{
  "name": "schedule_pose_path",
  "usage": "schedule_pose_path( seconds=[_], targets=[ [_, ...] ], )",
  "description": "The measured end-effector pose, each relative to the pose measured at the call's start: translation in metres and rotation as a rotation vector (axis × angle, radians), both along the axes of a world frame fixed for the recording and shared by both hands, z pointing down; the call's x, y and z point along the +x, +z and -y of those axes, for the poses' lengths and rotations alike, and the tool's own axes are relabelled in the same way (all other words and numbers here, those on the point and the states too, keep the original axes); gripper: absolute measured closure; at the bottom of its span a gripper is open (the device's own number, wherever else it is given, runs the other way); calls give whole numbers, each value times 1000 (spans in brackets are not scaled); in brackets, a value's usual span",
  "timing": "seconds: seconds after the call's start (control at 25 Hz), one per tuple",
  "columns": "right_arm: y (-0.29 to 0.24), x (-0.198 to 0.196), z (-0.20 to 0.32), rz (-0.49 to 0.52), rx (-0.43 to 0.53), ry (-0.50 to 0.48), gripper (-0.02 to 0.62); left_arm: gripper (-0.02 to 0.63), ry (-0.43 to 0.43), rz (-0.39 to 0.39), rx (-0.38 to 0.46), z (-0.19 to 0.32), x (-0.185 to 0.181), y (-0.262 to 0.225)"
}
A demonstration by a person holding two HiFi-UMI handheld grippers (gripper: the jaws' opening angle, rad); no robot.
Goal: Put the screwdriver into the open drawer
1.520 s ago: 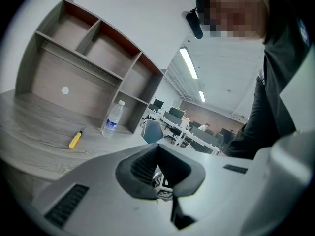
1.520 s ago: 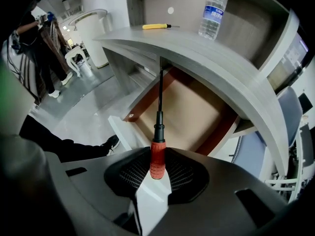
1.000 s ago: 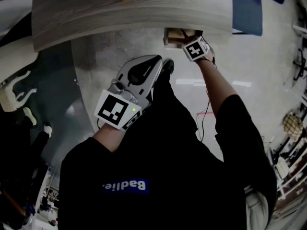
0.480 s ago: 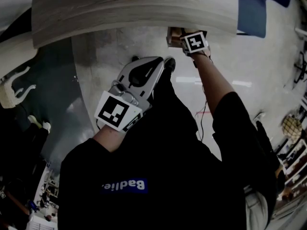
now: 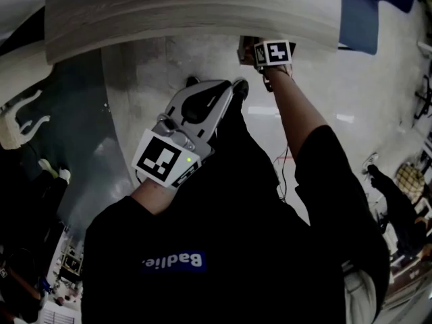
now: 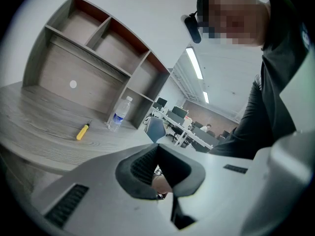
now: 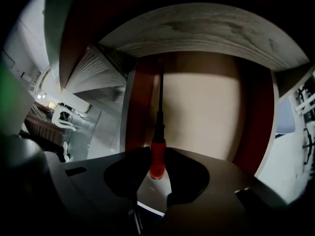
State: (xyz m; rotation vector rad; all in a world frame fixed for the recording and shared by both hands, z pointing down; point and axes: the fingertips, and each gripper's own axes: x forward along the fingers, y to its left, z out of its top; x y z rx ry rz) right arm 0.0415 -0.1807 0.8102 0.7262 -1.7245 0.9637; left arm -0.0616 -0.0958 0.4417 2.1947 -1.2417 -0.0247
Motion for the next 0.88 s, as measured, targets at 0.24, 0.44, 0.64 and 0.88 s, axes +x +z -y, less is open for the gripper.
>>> schedule_pose_path(
  seconds=[0.24,0.44,0.64,0.88],
  targets=[
    [7,1,-8,-11,-50,56,477,604,3,-8,-15,-3,2,3],
    [18,6,-3,-62,-51,74,476,604,3,-7,-11,-3,0,5],
    [18,5,-7,-102,-40,33,476,604,-3,-12,-14,-7,-3,6],
    [19,8,-7,-165,-22,22,474,604,-20,-18,-19,-10,-9,5]
  ],
)
